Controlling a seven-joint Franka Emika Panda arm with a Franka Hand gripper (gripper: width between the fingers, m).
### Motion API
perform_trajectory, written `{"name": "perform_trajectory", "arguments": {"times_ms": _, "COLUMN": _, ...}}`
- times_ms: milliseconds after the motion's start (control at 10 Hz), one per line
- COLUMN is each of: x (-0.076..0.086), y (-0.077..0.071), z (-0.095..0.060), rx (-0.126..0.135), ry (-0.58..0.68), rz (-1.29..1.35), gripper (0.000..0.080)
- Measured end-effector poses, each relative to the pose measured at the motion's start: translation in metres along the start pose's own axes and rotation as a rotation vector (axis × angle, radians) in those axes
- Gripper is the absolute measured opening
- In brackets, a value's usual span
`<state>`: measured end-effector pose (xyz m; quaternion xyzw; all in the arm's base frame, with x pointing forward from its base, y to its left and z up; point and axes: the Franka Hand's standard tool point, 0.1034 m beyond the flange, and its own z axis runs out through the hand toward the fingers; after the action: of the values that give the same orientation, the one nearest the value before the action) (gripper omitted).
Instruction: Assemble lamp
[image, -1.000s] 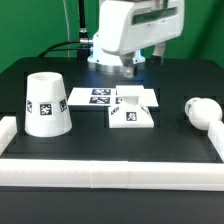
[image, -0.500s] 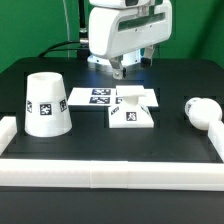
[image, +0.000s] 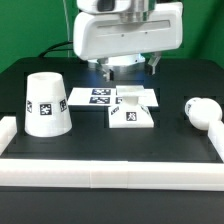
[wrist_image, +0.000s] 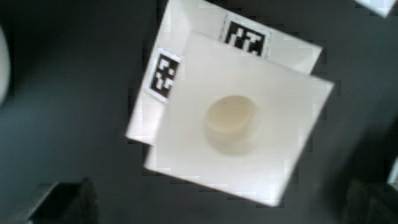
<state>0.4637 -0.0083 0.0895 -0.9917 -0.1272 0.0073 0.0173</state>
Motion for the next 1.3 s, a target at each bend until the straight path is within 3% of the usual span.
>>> {"name": "perform_trajectory", "arguments": {"times_ms": 400, "x": 0.001, "y": -0.004, "z": 0.002, "rx": 0.009, "ry": 0.001, "rz": 0.208, "gripper": 0.0699}}
{"name": "perform_trajectory", "arguments": {"times_ms": 600, "x": -0.003, "y": -0.001, "z": 0.023, "rx": 0.01, "ry": 0.005, "rz": 0.18, "gripper": 0.0699}}
{"name": "perform_trajectory", "arguments": {"times_ms": 900, "x": -0.006, "y": -0.006, "z": 0.047, "rx": 0.011, "ry": 0.008, "rz": 0.167, "gripper": 0.0699}}
{"name": "perform_trajectory", "arguments": {"times_ms": 1300, "x": -0.006, "y": -0.006, "z": 0.046, "rx": 0.011, "ry": 0.008, "rz": 0.159, "gripper": 0.0699}}
